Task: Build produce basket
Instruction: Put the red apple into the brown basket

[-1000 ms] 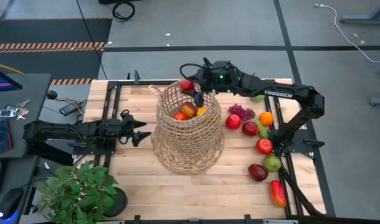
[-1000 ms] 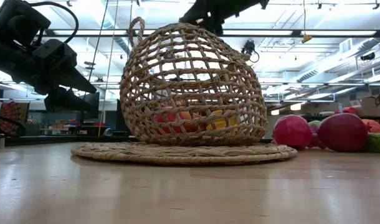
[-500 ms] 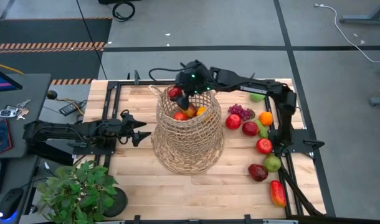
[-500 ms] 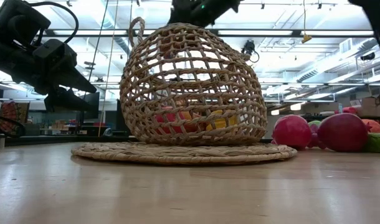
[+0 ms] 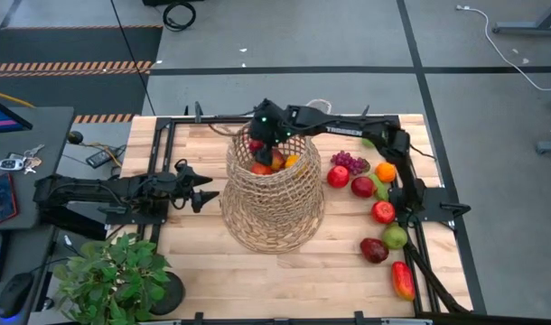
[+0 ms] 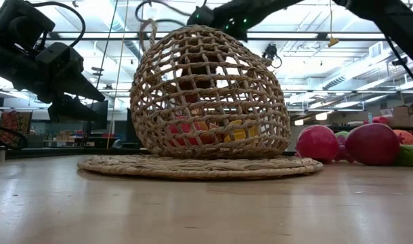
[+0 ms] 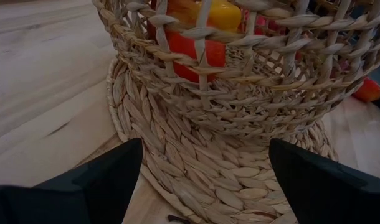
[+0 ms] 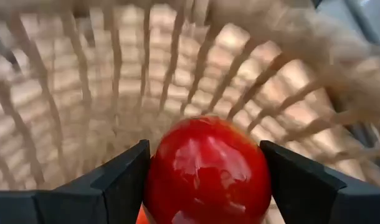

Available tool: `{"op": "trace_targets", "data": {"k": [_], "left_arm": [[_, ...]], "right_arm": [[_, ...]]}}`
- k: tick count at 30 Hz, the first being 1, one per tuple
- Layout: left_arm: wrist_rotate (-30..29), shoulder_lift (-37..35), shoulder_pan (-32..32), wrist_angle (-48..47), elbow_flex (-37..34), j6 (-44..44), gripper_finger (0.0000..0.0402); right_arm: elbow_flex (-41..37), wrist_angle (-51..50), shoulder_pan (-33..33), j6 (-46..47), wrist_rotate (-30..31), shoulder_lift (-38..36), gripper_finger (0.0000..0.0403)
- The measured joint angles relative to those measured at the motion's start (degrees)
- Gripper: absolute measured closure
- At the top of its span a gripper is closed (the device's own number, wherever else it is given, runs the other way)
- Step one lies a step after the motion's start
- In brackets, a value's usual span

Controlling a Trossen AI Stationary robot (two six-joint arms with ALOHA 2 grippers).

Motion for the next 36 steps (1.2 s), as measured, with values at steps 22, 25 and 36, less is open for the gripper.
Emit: {"op": "trace_targets", "data": {"k": [22,25,36], "left_arm": [[0.0,0.0,0.0,0.0,0.0,0.0,0.0045],[0.0,0.0,0.0,0.0,0.0,0.0,0.0045],[0.0,0.0,0.0,0.0,0.0,0.0,0.0045]], "right_arm": [[11.5,-9.8,-0.1,-3.0,-1.0,2.7,0.0018],[18.7,-16.6,-0.6,-1.0,0.4,2.7,0.0018],[21.0,-29.2,-0.8,-1.4,-1.0,-9.8,0.0019]]}}
